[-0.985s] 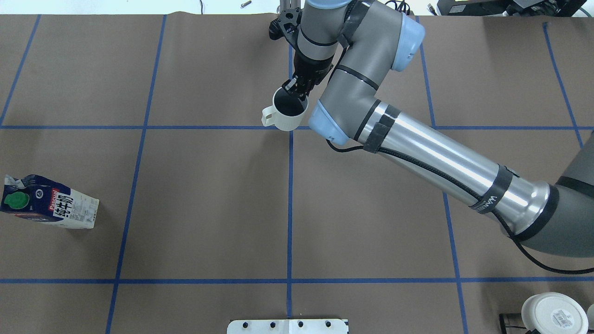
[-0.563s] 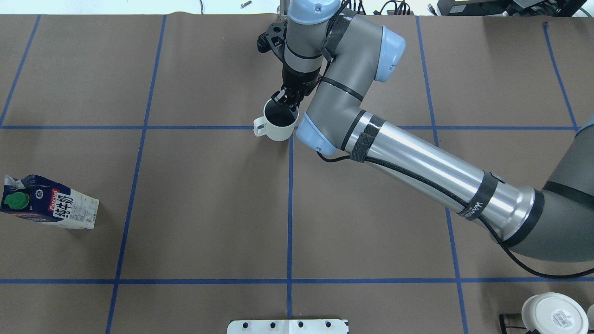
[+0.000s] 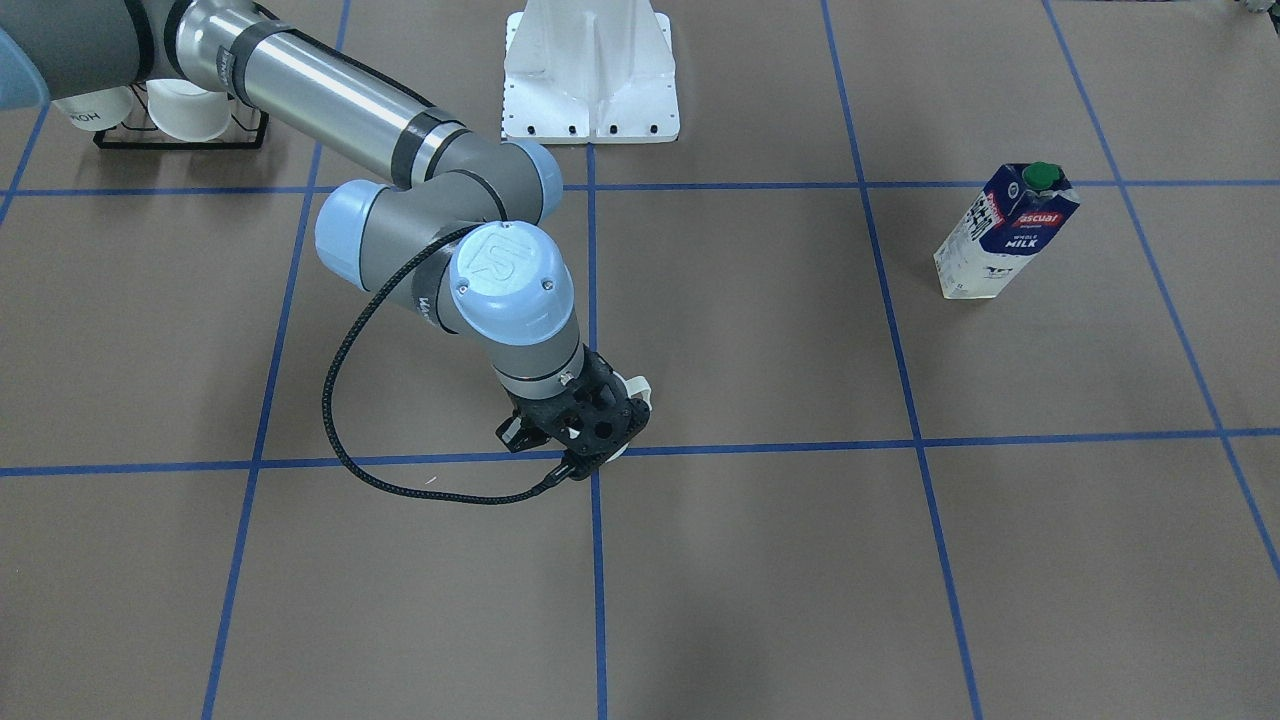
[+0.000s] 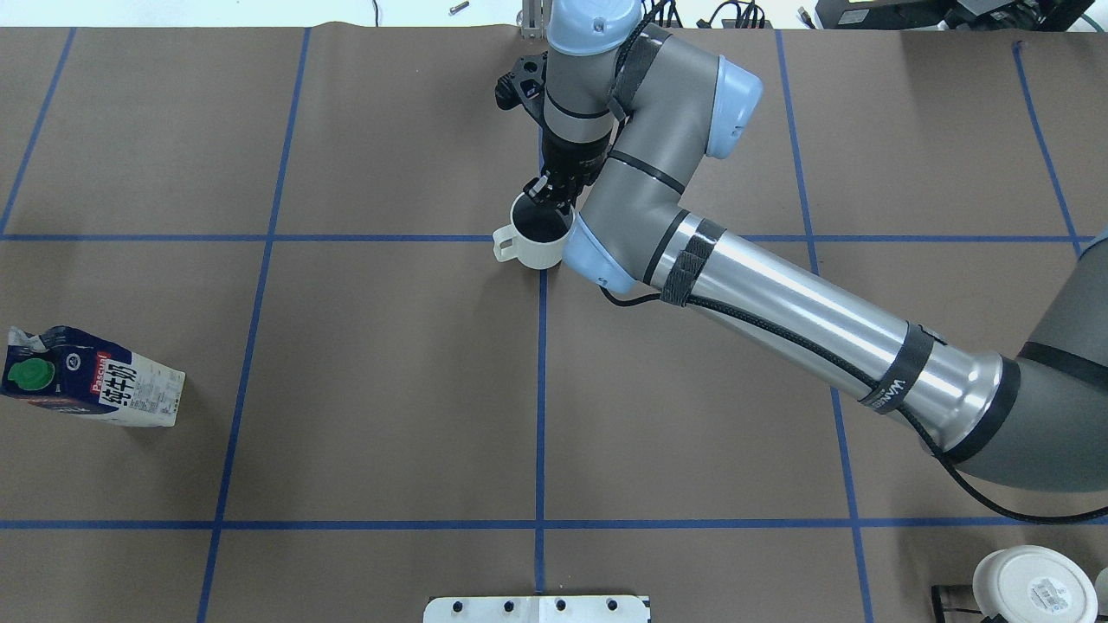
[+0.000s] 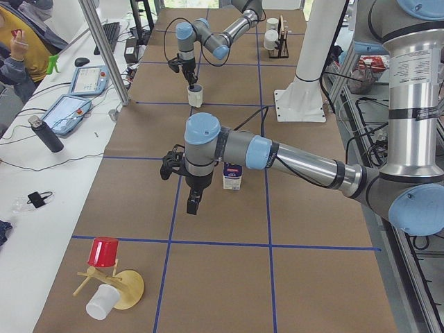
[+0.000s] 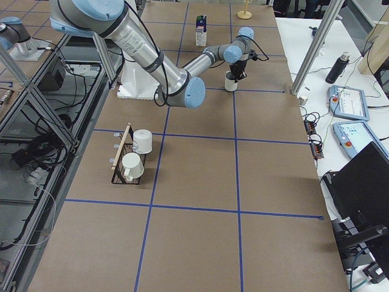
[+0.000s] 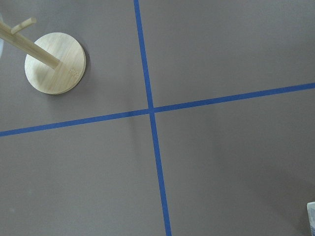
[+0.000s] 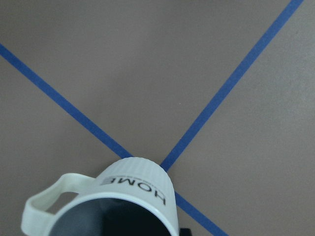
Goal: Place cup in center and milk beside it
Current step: 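Carry the mug to the table center and lower it down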
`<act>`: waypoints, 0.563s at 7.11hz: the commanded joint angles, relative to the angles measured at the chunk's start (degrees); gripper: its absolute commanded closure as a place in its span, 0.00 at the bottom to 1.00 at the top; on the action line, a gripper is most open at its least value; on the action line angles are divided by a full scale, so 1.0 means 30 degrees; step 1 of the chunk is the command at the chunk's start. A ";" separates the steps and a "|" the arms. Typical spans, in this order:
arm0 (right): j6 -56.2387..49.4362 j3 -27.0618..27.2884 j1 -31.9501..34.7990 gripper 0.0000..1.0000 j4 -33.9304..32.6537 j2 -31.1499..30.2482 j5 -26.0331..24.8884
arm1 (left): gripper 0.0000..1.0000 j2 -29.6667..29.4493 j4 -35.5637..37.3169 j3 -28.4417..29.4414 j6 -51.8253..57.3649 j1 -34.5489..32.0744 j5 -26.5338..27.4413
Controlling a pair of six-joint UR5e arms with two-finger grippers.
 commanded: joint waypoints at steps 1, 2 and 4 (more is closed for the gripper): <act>-0.0004 0.0283 0.0042 0.00 0.0024 -0.0329 -0.0095 | 0.02 0.0000 0.0022 -0.0072 -0.0029 0.0000 0.0001; -0.0004 0.0663 0.0275 0.00 -0.0004 -0.0360 -0.0008 | 0.02 -0.0029 -0.0123 -0.0072 -0.0958 0.0029 -0.0028; 0.0026 0.3024 0.2724 0.00 -0.2301 -0.0884 0.2030 | 0.02 -0.0991 -0.0124 -0.0566 -0.4839 0.0204 -0.2501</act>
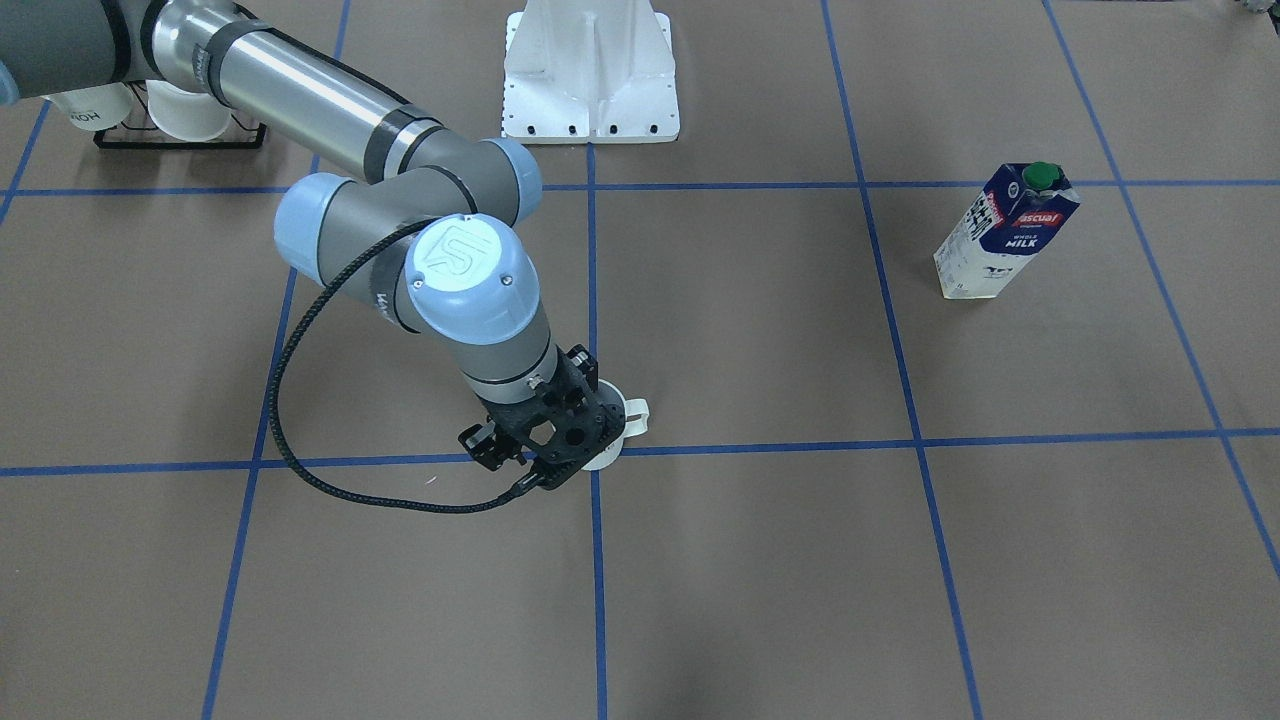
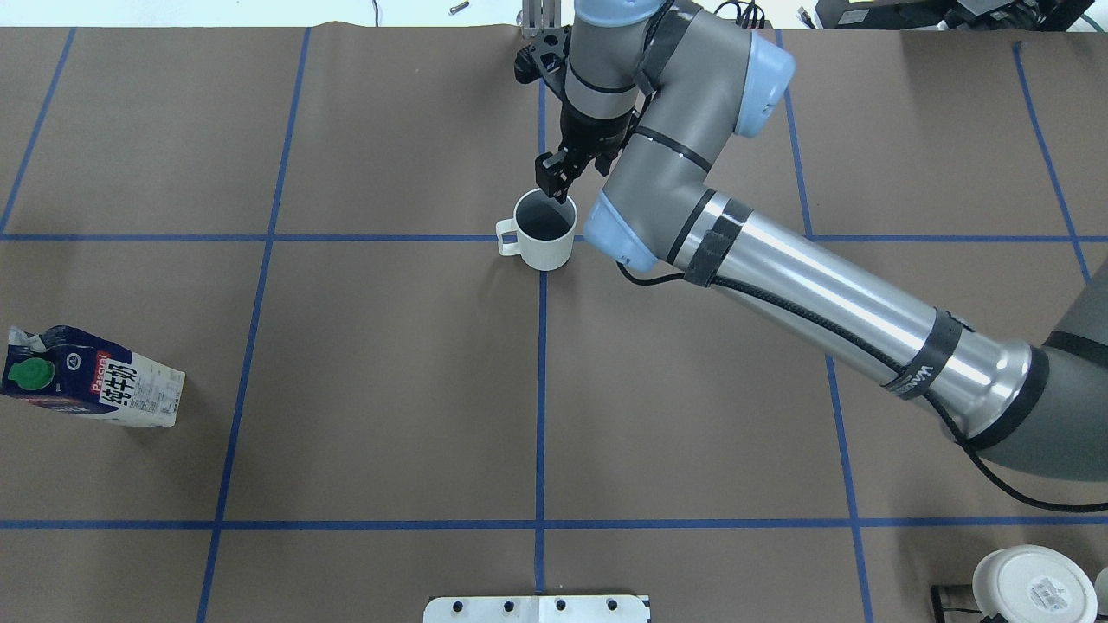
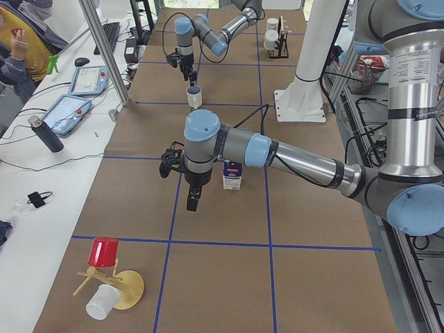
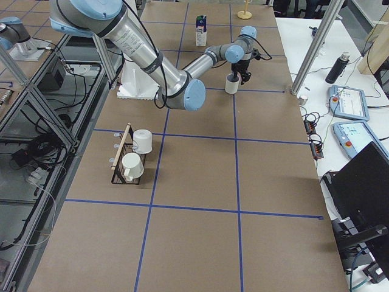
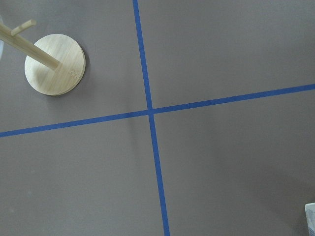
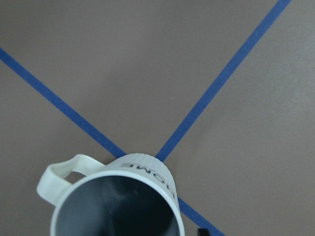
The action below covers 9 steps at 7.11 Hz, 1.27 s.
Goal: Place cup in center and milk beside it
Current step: 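Open the right gripper and raise it away from the mug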
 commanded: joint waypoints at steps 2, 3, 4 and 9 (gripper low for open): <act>-0.0018 0.6895 0.3263 0.00 -0.3387 -0.4908 0.1911 | 0.03 -0.0670 -0.0110 -0.2299 -0.7571 0.2961 -0.1453; -0.0077 0.8434 0.4170 0.00 -0.3418 -0.6912 0.1941 | 0.03 -0.0961 -0.0169 -0.3205 -0.9660 0.4513 -0.1422; -0.0077 0.8798 0.4440 0.00 -0.3390 -0.7715 0.1912 | 0.03 -0.0877 -0.0170 -0.4027 -1.2465 0.6356 -0.0610; 0.0157 0.8918 0.3798 0.00 -0.3302 -0.7840 0.0916 | 0.02 0.1434 -0.1712 -0.4943 -1.3049 0.9386 0.1089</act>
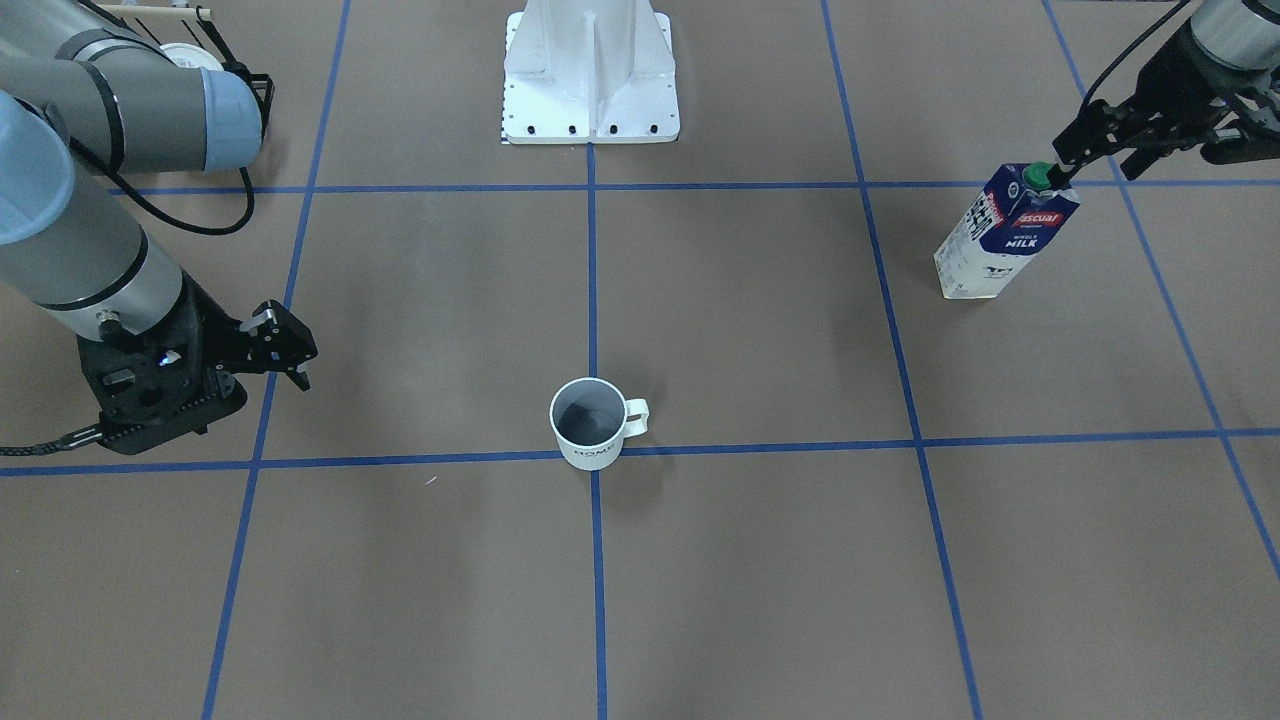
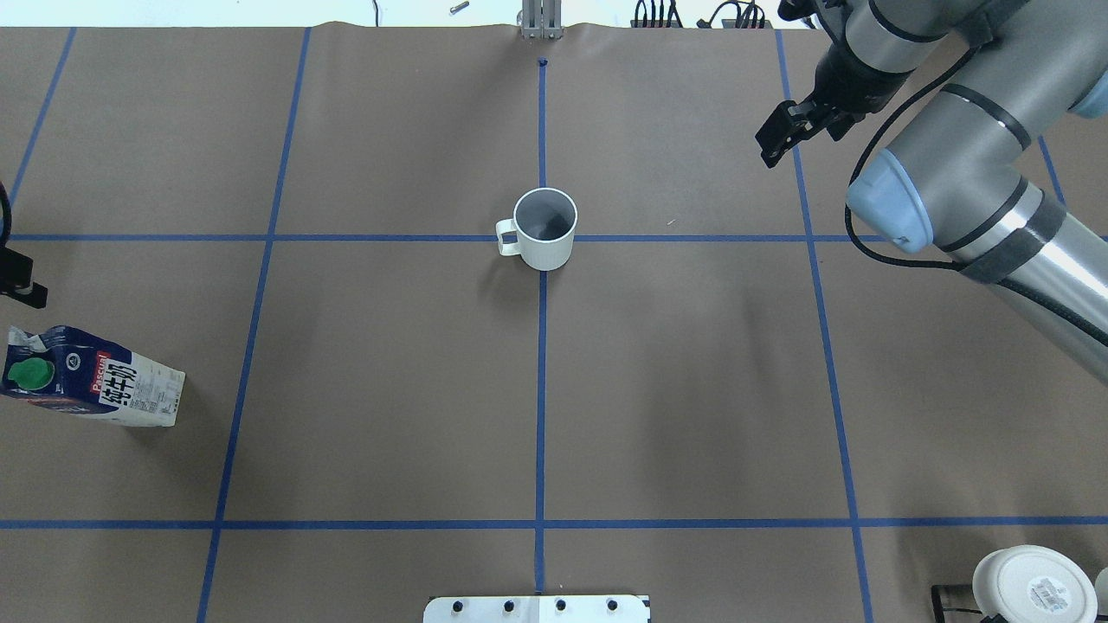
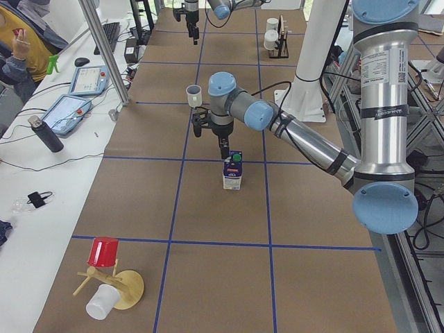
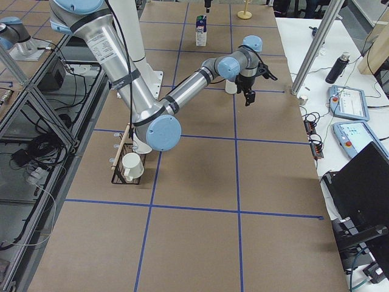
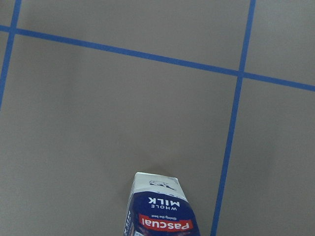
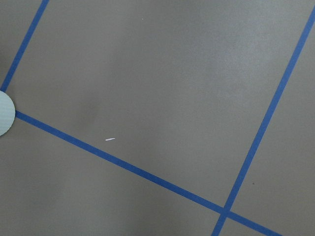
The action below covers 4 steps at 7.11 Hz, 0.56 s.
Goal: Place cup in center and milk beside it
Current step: 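Lower the left gripper onto the milk carton and grasp it while the right arm withdraws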
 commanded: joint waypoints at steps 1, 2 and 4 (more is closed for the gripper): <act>0.0035 -0.0014 -0.0103 0.00 0.0030 -0.0037 -0.0132 | 0.02 0.0564 -0.0963 -0.0055 -0.0048 0.1104 0.0799; 0.0035 0.0015 -0.0074 0.00 0.0001 -0.0124 -0.0190 | 0.02 0.0738 -0.1109 -0.0084 0.0069 0.1165 0.0829; 0.0094 0.0044 -0.0074 0.00 0.0118 -0.0388 -0.0190 | 0.02 0.0886 -0.1374 -0.0142 0.0041 0.1924 0.1206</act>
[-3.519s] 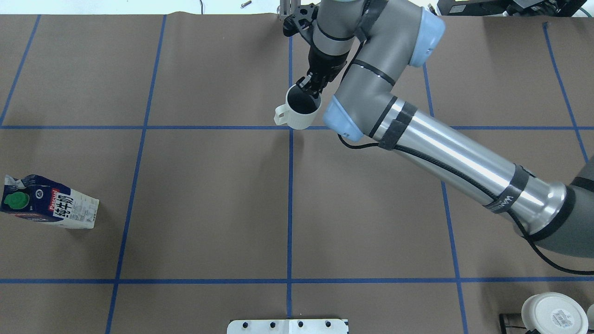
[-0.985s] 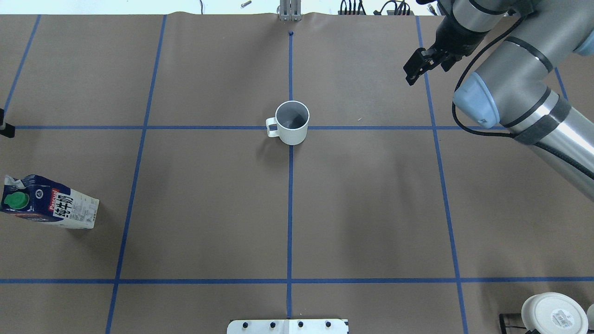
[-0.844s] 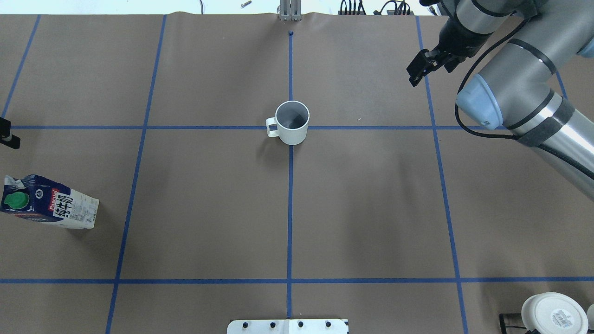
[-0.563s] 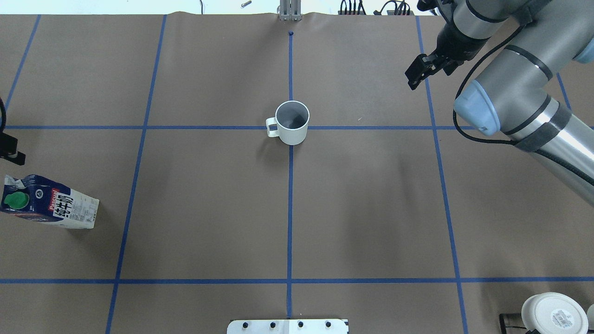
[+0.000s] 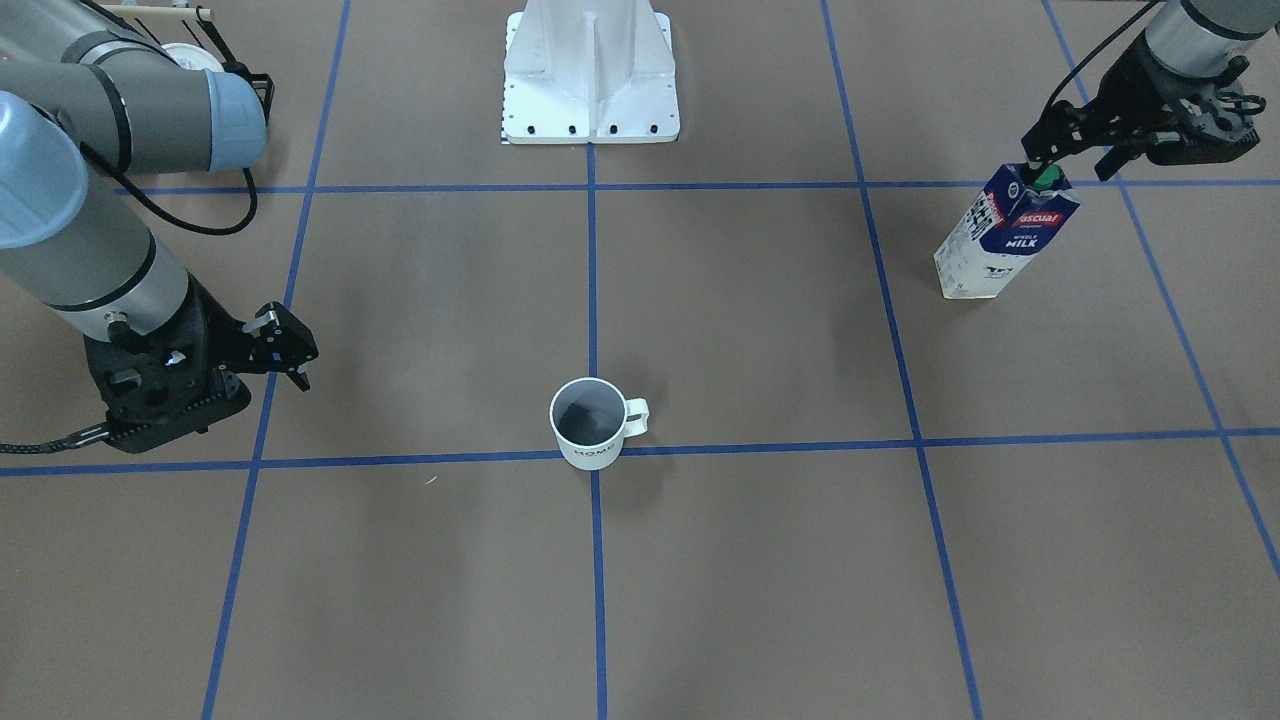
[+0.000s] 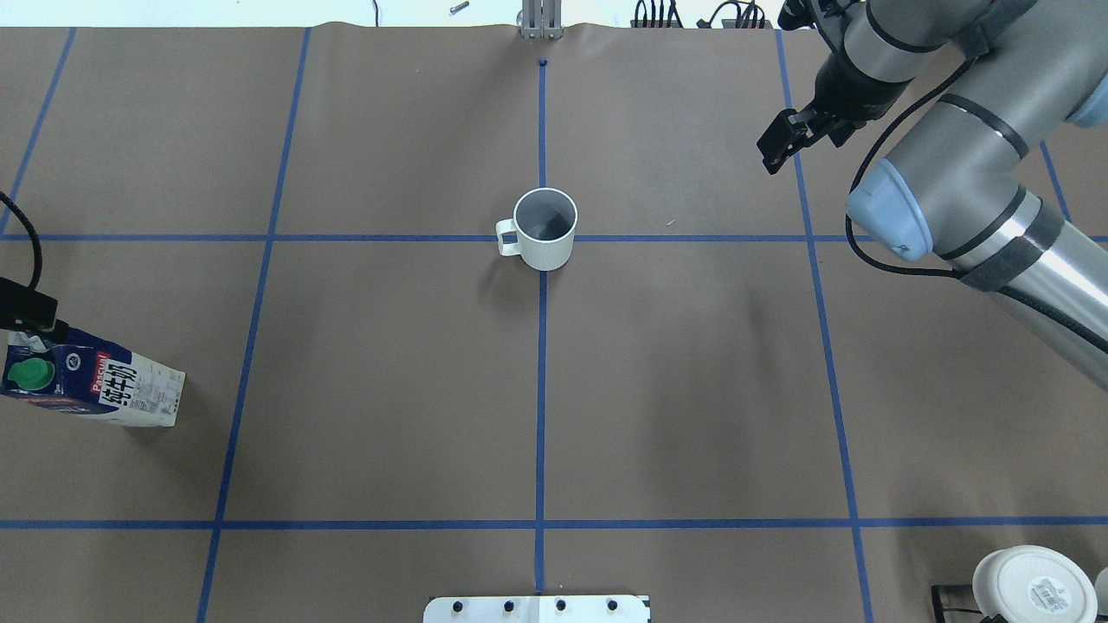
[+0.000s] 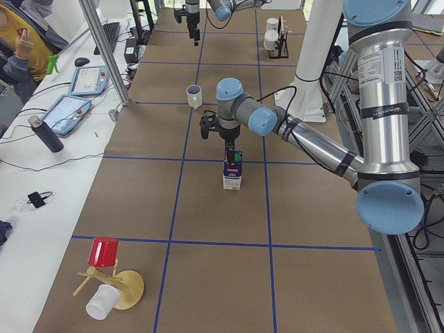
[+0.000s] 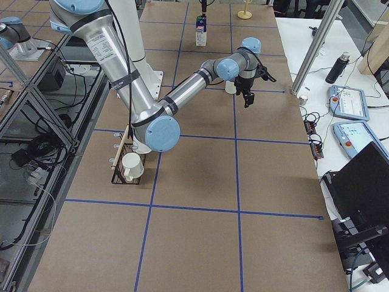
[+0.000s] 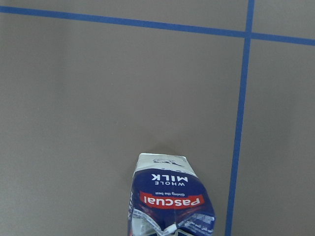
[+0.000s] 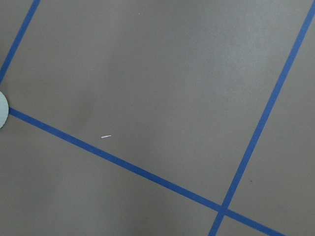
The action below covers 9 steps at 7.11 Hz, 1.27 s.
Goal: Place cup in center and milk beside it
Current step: 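Lower the left gripper onto the milk carton and grasp it while the right arm withdraws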
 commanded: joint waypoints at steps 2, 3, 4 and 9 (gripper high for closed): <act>0.0062 -0.0073 -0.0025 0.00 0.0036 -0.0171 0.0049 | 0.02 0.0498 -0.0118 0.0006 0.0017 0.1104 0.0923; 0.0120 -0.0074 -0.0025 0.00 0.0036 -0.0171 0.0079 | 0.02 0.0499 -0.0118 0.0093 -0.0011 0.1164 0.0925; 0.0121 -0.0045 -0.0025 0.00 0.0036 -0.0200 0.0108 | 0.02 0.0354 -0.0118 0.0268 -0.0041 0.1281 0.0896; 0.0150 0.0188 0.0004 0.00 -0.0022 -0.0259 0.0138 | 0.02 -0.0291 -0.1345 0.1878 -0.0158 0.1545 0.0866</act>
